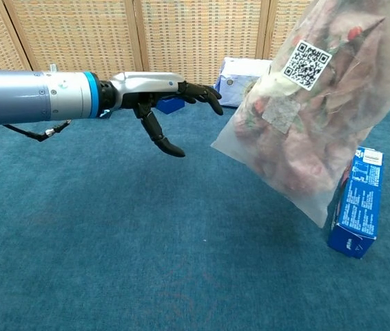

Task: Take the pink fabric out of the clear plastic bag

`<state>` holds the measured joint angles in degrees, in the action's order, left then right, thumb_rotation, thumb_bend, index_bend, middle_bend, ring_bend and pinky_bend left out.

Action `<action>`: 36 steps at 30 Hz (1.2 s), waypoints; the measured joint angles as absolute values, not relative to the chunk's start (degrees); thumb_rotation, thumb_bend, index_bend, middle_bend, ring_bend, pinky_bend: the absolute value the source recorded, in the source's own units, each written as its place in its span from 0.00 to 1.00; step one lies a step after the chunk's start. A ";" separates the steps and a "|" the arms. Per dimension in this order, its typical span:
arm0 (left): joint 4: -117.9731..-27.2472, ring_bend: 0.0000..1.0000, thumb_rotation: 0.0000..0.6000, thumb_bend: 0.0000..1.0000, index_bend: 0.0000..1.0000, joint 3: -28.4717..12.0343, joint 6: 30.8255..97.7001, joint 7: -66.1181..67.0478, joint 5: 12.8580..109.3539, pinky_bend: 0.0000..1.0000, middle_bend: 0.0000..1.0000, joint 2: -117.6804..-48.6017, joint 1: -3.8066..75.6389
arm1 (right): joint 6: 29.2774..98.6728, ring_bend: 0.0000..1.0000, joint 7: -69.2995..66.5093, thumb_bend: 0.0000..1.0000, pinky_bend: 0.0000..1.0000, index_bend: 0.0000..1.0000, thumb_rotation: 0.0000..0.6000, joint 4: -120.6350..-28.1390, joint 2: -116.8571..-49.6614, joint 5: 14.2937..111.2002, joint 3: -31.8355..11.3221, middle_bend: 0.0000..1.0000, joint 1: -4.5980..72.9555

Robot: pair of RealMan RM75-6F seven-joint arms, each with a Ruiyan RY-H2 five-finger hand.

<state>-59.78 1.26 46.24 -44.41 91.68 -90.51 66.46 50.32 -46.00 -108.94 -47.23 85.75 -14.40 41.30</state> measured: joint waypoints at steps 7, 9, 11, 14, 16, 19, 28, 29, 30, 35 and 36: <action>-61.68 0.00 1.00 0.23 0.31 -0.14 43.23 -45.95 90.77 0.00 0.00 -90.27 68.23 | 50.08 0.00 -44.93 0.63 0.00 0.75 1.00 -109.04 -47.77 85.04 -14.23 0.00 41.51; -62.41 0.00 1.00 0.26 0.32 -0.17 42.15 -46.13 90.80 0.00 0.00 -90.13 68.78 | 49.95 0.00 -44.78 0.63 0.00 0.75 1.00 -108.99 -47.88 84.74 -14.24 0.00 41.59; -62.90 0.00 1.00 0.28 0.32 -0.32 41.40 -46.08 90.75 0.00 0.00 -90.04 69.24 | 49.85 0.00 -44.62 0.63 0.00 0.75 1.00 -108.97 -48.00 84.46 -14.25 0.00 41.66; -62.83 0.00 1.00 0.29 0.32 -0.67 40.59 -45.12 90.28 0.00 0.00 -90.29 69.52 | 49.79 0.00 -44.44 0.63 0.00 0.75 1.00 -109.03 -48.13 84.26 -14.23 0.00 41.70; -62.83 0.00 1.00 0.32 0.32 -0.91 40.07 -44.76 89.85 0.00 0.00 -90.54 69.59 | 49.81 0.00 -44.30 0.63 0.00 0.75 1.00 -109.05 -48.18 84.24 -14.23 0.00 41.72; -62.79 0.00 1.00 0.35 0.32 -1.16 39.62 -44.34 89.57 0.00 0.00 -90.96 69.68 | 49.82 0.00 -44.15 0.63 0.00 0.75 1.00 -109.16 -48.24 84.16 -14.22 0.00 41.74; -62.30 0.00 1.00 0.37 0.33 -1.58 38.56 -44.57 89.09 0.00 0.00 -92.04 69.88 | 49.85 0.00 -44.04 0.63 0.00 0.75 1.00 -109.40 -48.38 84.03 -14.31 0.00 41.86; -62.23 0.00 1.00 0.37 0.33 -1.64 38.48 -44.74 89.05 0.00 0.00 -92.21 69.90 | 49.84 0.00 -44.00 0.63 0.00 0.75 1.00 -109.44 -48.40 84.02 -14.32 0.00 41.88; -62.21 0.00 1.00 0.37 0.33 -1.66 38.38 -44.87 89.03 0.00 0.00 -92.31 69.93 | 49.84 0.00 -43.95 0.63 0.00 0.75 1.00 -109.47 -48.40 84.02 -14.32 0.00 41.89; -62.09 0.00 1.00 0.40 0.39 -1.81 38.11 -45.57 89.19 0.00 0.00 -92.85 70.17 | 49.84 0.00 -43.71 0.63 0.00 0.75 1.00 -109.57 -48.51 83.91 -14.35 0.00 41.95; -61.99 0.00 1.00 0.41 0.40 -1.86 38.10 -45.63 89.19 0.00 0.00 -92.96 70.21 | 49.82 0.00 -43.69 0.63 0.00 0.75 1.00 -109.57 -48.51 83.88 -14.36 0.00 41.97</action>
